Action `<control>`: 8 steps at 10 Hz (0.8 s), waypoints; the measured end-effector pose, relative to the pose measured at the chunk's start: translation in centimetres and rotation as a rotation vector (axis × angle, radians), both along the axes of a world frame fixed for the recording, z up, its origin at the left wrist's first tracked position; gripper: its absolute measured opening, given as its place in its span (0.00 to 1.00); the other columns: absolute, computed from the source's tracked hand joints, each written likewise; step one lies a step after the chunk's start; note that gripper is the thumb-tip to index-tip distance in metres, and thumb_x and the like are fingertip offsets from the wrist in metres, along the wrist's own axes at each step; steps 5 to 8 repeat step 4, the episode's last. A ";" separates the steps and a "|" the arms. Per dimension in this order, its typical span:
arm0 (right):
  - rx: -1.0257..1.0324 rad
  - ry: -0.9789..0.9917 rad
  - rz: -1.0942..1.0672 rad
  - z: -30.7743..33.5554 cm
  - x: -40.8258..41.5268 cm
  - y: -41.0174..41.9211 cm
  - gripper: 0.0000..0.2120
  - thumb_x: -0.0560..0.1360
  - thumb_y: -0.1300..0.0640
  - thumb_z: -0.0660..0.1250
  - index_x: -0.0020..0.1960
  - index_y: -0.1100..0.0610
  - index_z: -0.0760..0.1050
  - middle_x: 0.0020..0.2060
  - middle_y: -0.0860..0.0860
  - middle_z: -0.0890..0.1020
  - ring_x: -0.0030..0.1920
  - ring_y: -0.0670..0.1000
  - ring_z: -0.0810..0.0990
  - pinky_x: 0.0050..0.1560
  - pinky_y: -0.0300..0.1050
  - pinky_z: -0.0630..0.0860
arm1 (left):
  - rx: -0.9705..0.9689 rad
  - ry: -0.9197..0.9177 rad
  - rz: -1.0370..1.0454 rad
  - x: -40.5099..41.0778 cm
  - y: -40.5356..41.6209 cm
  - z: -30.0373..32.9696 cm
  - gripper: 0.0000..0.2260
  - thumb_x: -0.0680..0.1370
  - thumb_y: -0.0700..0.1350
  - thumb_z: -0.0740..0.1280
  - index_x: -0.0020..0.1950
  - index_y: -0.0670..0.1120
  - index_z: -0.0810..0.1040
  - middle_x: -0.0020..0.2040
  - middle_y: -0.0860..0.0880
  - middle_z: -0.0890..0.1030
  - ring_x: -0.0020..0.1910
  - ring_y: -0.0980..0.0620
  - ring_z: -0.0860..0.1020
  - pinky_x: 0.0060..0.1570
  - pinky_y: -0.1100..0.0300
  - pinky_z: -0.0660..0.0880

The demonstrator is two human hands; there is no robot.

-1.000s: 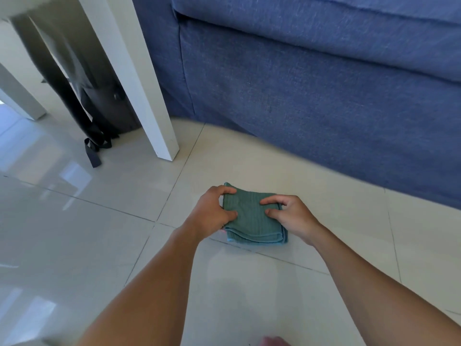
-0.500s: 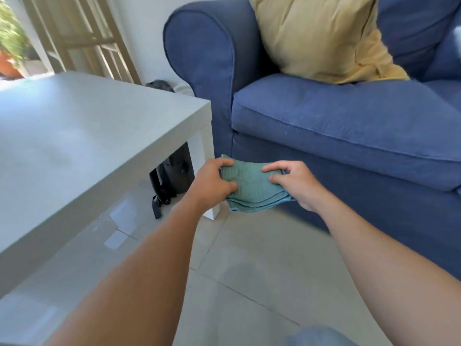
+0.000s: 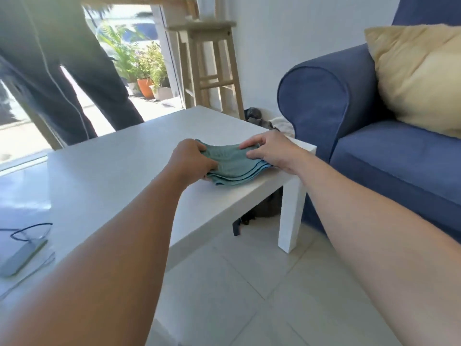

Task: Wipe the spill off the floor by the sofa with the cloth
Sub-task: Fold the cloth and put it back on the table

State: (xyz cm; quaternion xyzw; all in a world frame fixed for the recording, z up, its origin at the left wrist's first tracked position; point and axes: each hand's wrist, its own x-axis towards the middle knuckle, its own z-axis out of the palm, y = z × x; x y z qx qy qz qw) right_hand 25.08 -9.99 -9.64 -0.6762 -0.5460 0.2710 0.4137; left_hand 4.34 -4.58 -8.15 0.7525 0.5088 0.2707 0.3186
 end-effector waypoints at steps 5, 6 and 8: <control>-0.017 -0.250 -0.030 1.0 -5.2 4.1 0.09 0.76 0.53 0.72 0.48 0.56 0.88 0.48 0.49 0.88 0.44 0.51 0.83 0.44 0.40 0.79 | 0.201 0.483 0.150 -7.5 2.3 0.5 0.12 0.76 0.49 0.68 0.56 0.45 0.82 0.61 0.44 0.72 0.60 0.42 0.73 0.52 0.51 0.72; -0.017 -0.250 -0.030 1.0 -5.2 4.1 0.09 0.76 0.53 0.72 0.48 0.56 0.88 0.48 0.49 0.88 0.44 0.51 0.83 0.44 0.40 0.79 | 0.201 0.483 0.150 -7.5 2.3 0.5 0.12 0.76 0.49 0.68 0.56 0.45 0.82 0.61 0.44 0.72 0.60 0.42 0.73 0.52 0.51 0.72; -0.017 -0.250 -0.030 1.0 -5.2 4.1 0.09 0.76 0.53 0.72 0.48 0.56 0.88 0.48 0.49 0.88 0.44 0.51 0.83 0.44 0.40 0.79 | 0.201 0.483 0.150 -7.5 2.3 0.5 0.12 0.76 0.49 0.68 0.56 0.45 0.82 0.61 0.44 0.72 0.60 0.42 0.73 0.52 0.51 0.72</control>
